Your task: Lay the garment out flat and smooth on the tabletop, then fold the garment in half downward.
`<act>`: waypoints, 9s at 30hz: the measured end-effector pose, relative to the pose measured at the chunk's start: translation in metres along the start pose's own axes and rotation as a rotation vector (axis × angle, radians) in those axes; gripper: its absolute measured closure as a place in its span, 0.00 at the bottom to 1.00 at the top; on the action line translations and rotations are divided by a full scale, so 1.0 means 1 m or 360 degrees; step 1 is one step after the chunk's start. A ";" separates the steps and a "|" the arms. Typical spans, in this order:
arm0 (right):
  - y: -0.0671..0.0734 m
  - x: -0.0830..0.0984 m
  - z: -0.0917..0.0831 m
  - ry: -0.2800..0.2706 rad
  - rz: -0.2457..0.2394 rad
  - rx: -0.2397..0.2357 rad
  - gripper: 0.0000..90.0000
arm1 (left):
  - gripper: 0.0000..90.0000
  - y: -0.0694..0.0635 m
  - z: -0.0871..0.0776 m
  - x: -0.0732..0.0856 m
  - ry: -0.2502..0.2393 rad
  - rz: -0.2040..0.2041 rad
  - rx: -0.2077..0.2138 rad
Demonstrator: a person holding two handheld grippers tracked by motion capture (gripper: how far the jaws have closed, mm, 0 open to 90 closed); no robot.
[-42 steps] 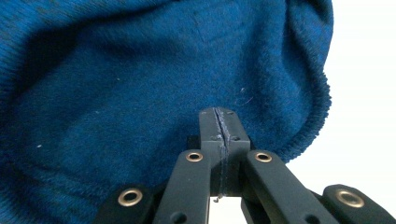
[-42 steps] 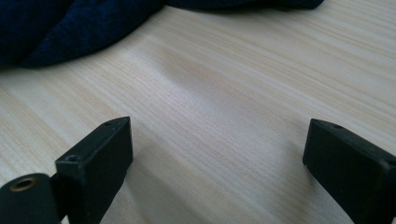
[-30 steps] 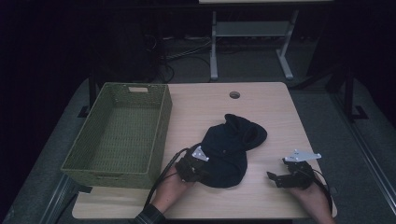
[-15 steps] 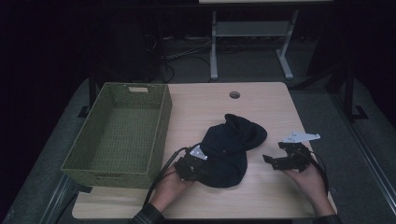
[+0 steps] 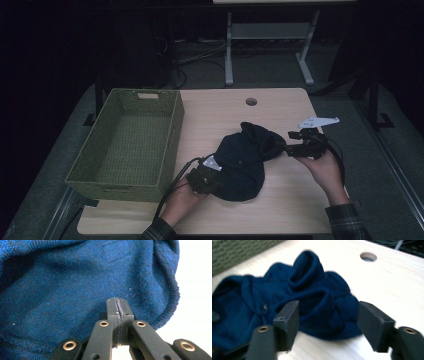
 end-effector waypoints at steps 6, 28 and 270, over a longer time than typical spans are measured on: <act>-0.002 -0.015 0.014 0.0052 -0.0031 -0.0023 0.51 | 1.00 -0.002 0.000 -0.001 0.0005 0.0004 -0.0012; -0.035 -0.055 0.056 0.0208 -0.0065 0.0068 0.96 | 1.00 -0.022 0.009 -0.007 0.0036 0.0058 0.0167; -0.001 -0.054 0.029 -0.0088 -0.0246 -0.0019 0.89 | 0.90 0.083 -0.078 -0.108 -0.0537 -0.0014 -0.0460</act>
Point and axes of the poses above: each handheld gripper's, and its own axes: z roughly forward along the jaws, x roughly out of its underside, y roughly to its left, the point moved 2 cm from there along z, roughly forward along the jaws, and after that the axes turned 10 degrees about y, right-handed, at the moved point
